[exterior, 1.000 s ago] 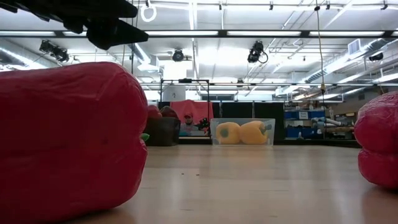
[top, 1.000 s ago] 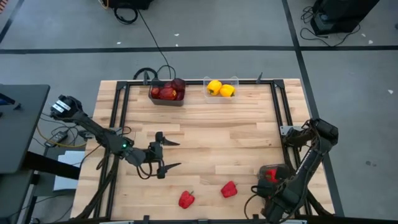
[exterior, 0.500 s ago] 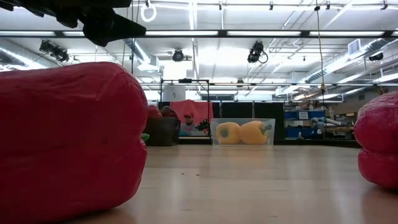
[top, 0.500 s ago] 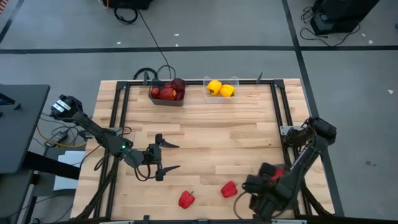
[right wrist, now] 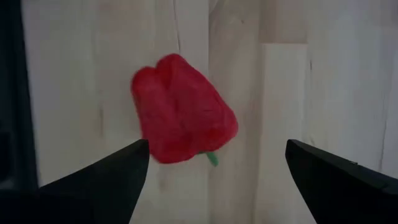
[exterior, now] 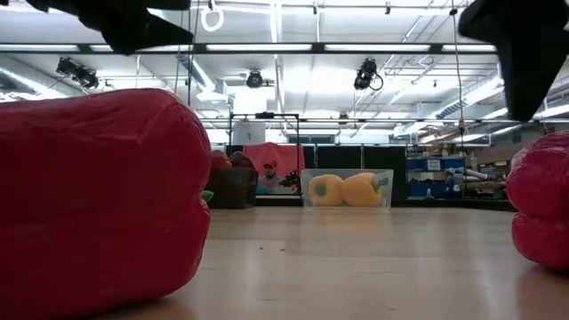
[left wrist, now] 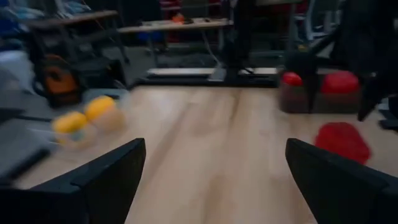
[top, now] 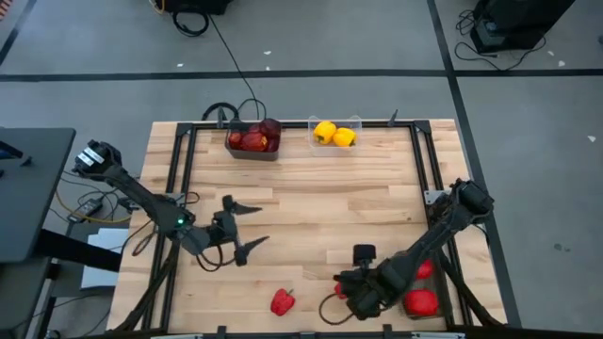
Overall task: Sort produce into baskets
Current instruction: Put the red bell pepper into the bottom black bin
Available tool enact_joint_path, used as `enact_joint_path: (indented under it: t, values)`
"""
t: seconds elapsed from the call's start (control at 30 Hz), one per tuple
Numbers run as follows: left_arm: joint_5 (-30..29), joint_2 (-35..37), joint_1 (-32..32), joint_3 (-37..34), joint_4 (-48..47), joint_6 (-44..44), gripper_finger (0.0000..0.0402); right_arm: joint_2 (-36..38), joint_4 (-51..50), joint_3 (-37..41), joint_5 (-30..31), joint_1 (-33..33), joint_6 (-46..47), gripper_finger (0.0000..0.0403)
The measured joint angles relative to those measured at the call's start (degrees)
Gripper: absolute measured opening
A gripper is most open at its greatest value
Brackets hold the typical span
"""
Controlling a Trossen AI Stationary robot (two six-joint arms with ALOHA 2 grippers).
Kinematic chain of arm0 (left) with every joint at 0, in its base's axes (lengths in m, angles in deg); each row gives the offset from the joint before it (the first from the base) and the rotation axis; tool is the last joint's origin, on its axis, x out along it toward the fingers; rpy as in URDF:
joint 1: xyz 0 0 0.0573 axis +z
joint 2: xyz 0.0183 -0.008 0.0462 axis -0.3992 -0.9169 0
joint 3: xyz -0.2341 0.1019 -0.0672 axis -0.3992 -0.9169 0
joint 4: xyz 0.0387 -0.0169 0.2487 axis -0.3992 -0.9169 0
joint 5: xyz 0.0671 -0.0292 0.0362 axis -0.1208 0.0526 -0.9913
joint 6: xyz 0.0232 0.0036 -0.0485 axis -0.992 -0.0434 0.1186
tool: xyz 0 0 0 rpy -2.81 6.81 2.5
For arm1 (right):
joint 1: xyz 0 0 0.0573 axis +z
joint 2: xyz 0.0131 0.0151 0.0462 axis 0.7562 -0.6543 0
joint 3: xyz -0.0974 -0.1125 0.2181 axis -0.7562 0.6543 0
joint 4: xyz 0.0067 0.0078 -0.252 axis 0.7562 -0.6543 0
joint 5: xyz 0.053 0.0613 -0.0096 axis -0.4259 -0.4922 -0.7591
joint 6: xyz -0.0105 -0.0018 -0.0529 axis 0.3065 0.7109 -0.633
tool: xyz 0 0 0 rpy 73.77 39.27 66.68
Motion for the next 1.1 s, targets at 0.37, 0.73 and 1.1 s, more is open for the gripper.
enact_joint_path:
  t: [0.37,0.73,1.1]
  values:
    - [-9.5,9.9,-3.7,0.0,-1.0,-6.8,0.0392,-3.7,7.1,0.1,-3.9,-1.9,-10.7,0.0385]
    - [-10.7,11.6,-6.1,0.0,-1.8,-5.1,0.0392,-9.2,6.8,0.1,-6.9,-3.9,-10.1,0.0369]
    - [-7.8,11.0,-5.7,-0.3,-7.2,7.7,0.0392,-7.7,5.1,0.1,-11.7,-5.5,-6.4,0.0282]
